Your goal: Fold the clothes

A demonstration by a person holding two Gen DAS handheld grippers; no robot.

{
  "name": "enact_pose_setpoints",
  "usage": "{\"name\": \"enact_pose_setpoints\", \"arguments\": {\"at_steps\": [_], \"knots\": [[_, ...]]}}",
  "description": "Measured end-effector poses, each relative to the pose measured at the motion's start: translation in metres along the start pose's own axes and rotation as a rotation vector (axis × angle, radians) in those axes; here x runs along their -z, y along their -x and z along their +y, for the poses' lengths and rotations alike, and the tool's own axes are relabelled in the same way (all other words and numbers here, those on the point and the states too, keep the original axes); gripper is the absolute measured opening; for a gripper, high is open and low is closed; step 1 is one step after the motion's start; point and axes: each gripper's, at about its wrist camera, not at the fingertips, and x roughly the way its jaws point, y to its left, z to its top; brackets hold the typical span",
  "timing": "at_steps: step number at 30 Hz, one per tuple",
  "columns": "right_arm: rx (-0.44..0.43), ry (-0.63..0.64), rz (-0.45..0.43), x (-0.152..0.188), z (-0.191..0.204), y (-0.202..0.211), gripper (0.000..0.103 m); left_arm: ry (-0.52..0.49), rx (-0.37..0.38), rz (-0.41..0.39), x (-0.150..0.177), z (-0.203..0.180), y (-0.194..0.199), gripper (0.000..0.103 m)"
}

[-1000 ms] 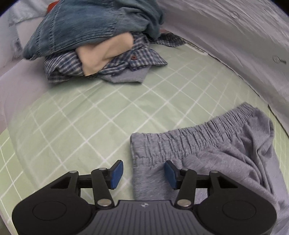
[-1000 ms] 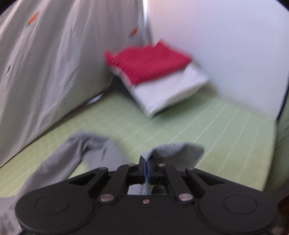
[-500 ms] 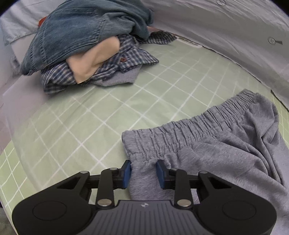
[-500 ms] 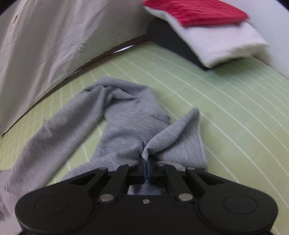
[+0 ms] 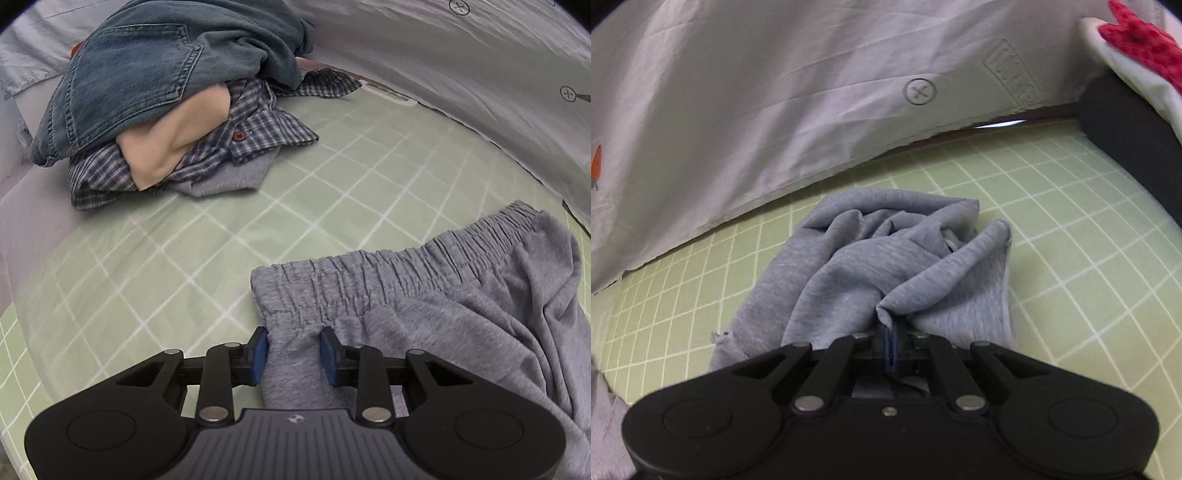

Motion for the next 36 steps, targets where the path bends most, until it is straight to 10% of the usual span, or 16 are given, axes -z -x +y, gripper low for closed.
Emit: {"name": "enact_pose_setpoints", "arguments": {"at_steps": [16,31,36], "knots": [[0.418,-0.168,-0.067,0.101,-0.162,0.145,0.002,0.047,0.009,-0.041,0.041,0.051,0.038,0.007],[0.393,-0.279,-0.376,0.08,-0.21,0.262,0.002,0.154,-0.055,-0.192,0.065,0.111,0.117,0.006],[0.412,-0.234,-0.232,0.091,-0.226,0.246,0.002,0.139,-0.12,-0.104,0.093,0.115,0.112,0.01]]}}
